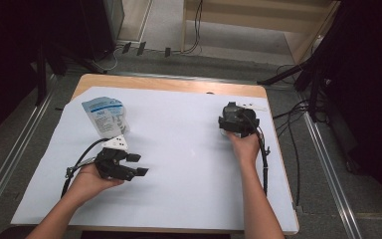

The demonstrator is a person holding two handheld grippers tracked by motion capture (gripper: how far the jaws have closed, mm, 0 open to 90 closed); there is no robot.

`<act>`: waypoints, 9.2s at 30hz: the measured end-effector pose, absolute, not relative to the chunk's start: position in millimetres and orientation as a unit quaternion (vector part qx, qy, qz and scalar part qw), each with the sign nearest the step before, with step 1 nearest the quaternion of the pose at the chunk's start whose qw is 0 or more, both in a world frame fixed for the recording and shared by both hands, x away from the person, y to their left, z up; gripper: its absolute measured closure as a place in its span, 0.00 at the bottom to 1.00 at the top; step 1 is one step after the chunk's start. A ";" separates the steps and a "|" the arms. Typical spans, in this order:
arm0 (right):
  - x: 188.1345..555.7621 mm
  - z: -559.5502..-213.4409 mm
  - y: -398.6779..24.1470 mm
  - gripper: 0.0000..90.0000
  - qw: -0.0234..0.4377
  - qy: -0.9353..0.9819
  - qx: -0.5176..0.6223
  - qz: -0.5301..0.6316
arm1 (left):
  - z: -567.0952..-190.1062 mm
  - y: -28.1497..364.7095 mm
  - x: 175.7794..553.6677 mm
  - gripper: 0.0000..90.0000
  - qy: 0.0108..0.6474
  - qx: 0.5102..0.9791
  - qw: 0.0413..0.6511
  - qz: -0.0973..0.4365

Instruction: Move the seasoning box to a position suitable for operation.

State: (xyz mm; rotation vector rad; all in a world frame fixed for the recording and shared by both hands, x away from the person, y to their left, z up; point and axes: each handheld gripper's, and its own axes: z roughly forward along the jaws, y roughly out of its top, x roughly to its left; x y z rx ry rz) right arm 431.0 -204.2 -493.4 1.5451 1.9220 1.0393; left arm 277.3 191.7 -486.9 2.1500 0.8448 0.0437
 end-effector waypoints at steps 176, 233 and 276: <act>318.7 -462.2 -158.6 0.72 0.155 0.782 0.406 0.446 | -455.7 162.1 316.2 1.00 0.361 0.828 0.428 0.016; 324.8 -490.5 -145.4 1.00 0.106 0.810 0.390 0.426 | -486.1 124.6 337.6 1.00 0.371 0.828 0.419 0.022; 319.3 -485.9 -142.7 1.00 0.084 0.819 0.373 0.429 | -478.4 154.7 326.5 1.00 0.394 0.816 0.423 0.019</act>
